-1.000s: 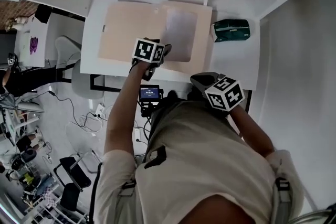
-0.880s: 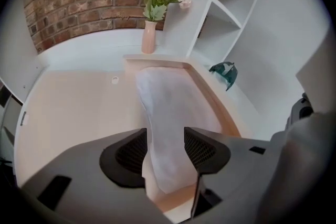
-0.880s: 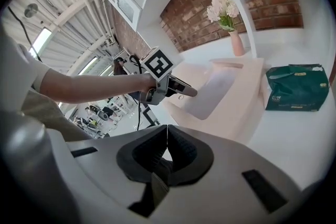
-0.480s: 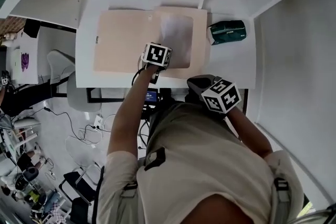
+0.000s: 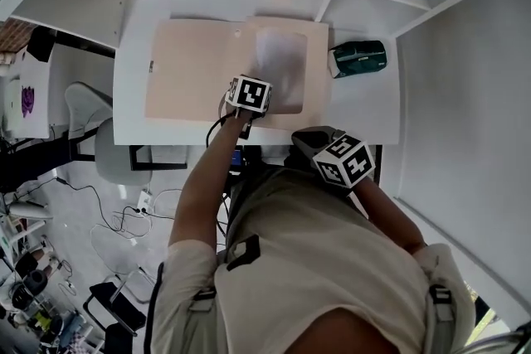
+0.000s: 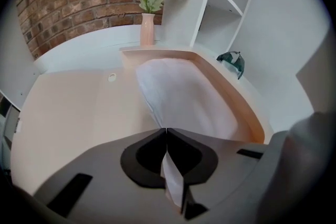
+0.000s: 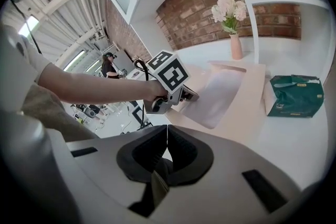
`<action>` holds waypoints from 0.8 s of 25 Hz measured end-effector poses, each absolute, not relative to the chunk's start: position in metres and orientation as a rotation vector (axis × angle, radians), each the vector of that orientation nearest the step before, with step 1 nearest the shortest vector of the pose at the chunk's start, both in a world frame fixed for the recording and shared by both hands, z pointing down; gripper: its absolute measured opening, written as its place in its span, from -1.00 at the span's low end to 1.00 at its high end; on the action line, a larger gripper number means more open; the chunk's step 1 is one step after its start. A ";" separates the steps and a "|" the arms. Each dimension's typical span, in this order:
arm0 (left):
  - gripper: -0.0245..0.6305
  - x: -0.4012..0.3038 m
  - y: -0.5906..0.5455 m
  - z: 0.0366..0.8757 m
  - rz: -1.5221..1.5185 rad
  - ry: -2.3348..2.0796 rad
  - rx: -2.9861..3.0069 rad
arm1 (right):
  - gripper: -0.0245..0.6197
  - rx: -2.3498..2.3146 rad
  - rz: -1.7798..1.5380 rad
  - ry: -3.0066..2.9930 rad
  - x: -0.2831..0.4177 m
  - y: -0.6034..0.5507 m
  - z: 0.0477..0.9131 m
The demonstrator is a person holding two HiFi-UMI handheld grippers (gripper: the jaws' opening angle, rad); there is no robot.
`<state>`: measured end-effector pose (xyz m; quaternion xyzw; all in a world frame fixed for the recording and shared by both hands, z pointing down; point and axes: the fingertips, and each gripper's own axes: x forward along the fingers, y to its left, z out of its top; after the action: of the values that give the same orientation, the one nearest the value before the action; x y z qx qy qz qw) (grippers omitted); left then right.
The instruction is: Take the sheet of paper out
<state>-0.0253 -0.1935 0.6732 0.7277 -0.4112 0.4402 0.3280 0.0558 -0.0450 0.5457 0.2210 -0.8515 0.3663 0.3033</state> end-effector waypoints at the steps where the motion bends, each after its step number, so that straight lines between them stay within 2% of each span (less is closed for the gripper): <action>1: -0.86 -0.024 -0.193 0.674 1.136 -1.067 1.907 | -0.84 0.587 0.960 -2.258 0.055 -0.045 0.545; 20: -0.87 -0.036 -0.192 0.649 1.042 -1.066 1.942 | -0.85 0.608 0.901 -2.284 0.046 -0.061 0.540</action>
<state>-0.0363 -0.1916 0.6486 0.7460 -0.4095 0.4002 0.3400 0.0463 -0.0612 0.5398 0.2292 -0.8610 0.3396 0.3013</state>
